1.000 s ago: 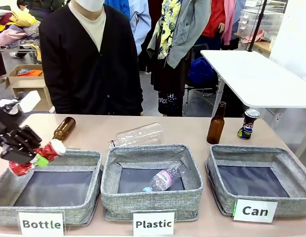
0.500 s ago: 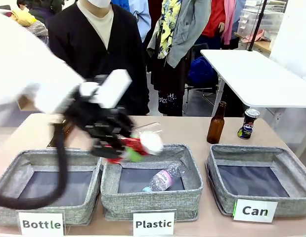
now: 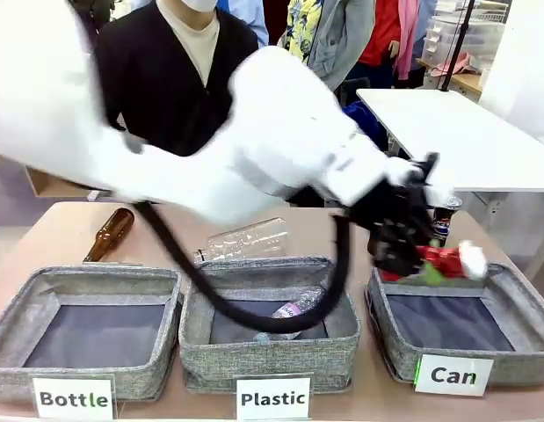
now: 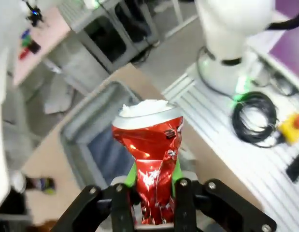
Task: Sort the can waste into the basket.
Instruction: Pick up the can waste from the table and place it in the right Fabric basket.
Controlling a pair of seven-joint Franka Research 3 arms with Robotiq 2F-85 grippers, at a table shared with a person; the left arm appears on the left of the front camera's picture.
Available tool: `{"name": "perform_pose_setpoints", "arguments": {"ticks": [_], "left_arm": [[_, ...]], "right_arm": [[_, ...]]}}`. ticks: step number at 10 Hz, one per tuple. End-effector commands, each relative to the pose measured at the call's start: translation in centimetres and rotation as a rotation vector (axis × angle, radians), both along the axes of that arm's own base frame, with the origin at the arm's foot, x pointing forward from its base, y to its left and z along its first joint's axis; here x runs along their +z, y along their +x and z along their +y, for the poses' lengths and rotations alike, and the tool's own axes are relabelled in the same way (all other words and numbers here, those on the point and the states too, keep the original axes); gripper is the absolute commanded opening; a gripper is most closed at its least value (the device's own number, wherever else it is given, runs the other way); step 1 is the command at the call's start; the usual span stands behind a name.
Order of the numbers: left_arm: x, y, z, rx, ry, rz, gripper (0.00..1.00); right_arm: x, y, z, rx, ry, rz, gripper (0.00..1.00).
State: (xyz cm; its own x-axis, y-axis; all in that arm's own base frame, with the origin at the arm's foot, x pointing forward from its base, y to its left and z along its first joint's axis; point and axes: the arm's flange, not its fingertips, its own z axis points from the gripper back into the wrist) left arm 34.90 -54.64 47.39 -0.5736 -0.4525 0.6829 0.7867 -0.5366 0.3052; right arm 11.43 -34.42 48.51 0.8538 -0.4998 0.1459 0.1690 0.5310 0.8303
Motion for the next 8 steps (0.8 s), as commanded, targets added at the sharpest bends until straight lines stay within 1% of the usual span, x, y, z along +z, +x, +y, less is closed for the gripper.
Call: {"name": "perform_pose_setpoints", "arguments": {"ticks": [1, 2, 4, 5, 7, 8], "left_arm": [[-1.4, 1.8, -6.9, 0.002, 0.022, -0.081, 0.26], [-2.5, 2.2, -9.3, 0.034, 0.006, -0.063, 0.26], [-4.5, 2.8, -12.5, 0.112, 0.040, -0.039, 0.26], [-4.9, 2.8, -13.1, 0.133, 0.054, -0.050, 0.26], [-5.4, 2.6, -13.2, 0.141, 0.084, -0.053, 0.26], [-5.5, 2.5, -12.9, 0.144, 0.093, -0.072, 0.26]], "right_arm": [[1.0, 0.9, 1.4, 0.009, -0.001, 0.019, 1.00], [1.0, 0.9, 1.4, 0.009, -0.001, 0.019, 1.00], [1.0, 0.9, 1.4, 0.009, -0.001, 0.019, 1.00], [1.0, 0.9, 1.4, 0.009, -0.001, 0.019, 1.00], [1.0, 0.9, 1.4, 0.009, -0.001, 0.019, 1.00], [1.0, 0.9, 1.4, 0.009, -0.001, 0.019, 1.00]]}}
